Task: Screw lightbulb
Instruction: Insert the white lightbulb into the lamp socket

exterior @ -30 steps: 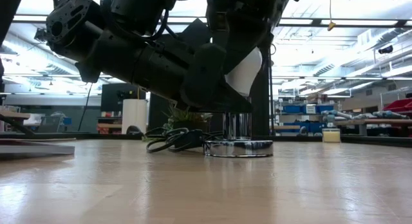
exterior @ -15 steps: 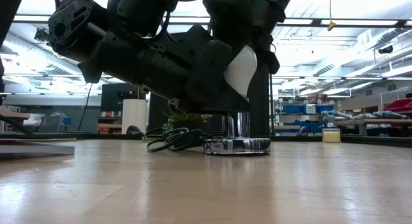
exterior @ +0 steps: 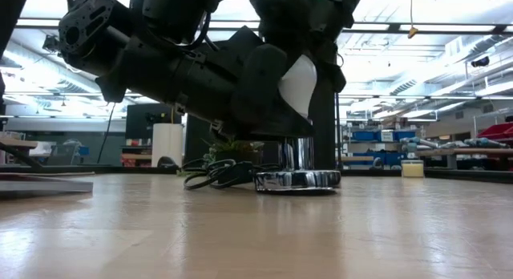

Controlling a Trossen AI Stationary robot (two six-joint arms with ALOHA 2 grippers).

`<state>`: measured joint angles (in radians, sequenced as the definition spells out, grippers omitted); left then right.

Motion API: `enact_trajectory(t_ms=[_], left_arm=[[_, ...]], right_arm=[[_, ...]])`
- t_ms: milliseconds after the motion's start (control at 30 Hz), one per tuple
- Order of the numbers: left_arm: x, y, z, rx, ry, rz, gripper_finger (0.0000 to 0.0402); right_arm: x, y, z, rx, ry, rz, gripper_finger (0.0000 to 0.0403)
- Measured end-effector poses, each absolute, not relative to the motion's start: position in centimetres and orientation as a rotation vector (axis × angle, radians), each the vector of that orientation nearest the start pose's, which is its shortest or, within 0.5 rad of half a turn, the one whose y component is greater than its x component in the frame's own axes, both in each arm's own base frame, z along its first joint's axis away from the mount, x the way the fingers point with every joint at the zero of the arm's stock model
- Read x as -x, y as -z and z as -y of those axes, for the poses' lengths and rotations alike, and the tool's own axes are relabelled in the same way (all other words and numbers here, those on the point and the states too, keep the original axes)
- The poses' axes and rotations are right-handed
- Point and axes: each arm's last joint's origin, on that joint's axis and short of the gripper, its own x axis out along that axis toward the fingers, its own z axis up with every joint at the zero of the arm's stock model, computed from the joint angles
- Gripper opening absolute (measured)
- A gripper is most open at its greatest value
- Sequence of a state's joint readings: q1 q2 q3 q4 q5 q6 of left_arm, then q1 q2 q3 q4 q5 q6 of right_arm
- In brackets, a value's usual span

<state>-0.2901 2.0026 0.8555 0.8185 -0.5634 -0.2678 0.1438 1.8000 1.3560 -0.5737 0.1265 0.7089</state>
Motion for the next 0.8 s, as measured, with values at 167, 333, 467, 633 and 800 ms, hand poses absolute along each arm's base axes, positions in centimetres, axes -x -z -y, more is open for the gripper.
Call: enact_trajectory(t_ms=[167,333,467,633,800], left_arm=[[-36.2,-11.4,9.2,0.123,-0.310,-0.268,0.0189],[-36.2,-11.4,9.2,0.122,-0.310,-0.269,0.0188],[-36.2,-11.4,9.1,0.122,-0.312,-0.269,0.0188],[-36.2,-11.4,9.1,0.123,-0.313,-0.268,0.0188],[-36.2,-11.3,9.1,0.125,-0.317,-0.280,0.0188]], right_arm=[[-37.2,-22.6,-5.0,-0.411,0.250,-1.018,0.0296],[-37.0,-22.9,-5.0,-0.318,0.187,-1.026,0.0298],[-37.1,-23.0,-4.8,-0.287,0.165,-1.018,0.0299],[-37.6,-23.6,-4.4,-0.257,0.157,-0.966,0.0299],[-37.7,-26.5,-4.0,-0.210,0.139,-0.986,0.0299]])
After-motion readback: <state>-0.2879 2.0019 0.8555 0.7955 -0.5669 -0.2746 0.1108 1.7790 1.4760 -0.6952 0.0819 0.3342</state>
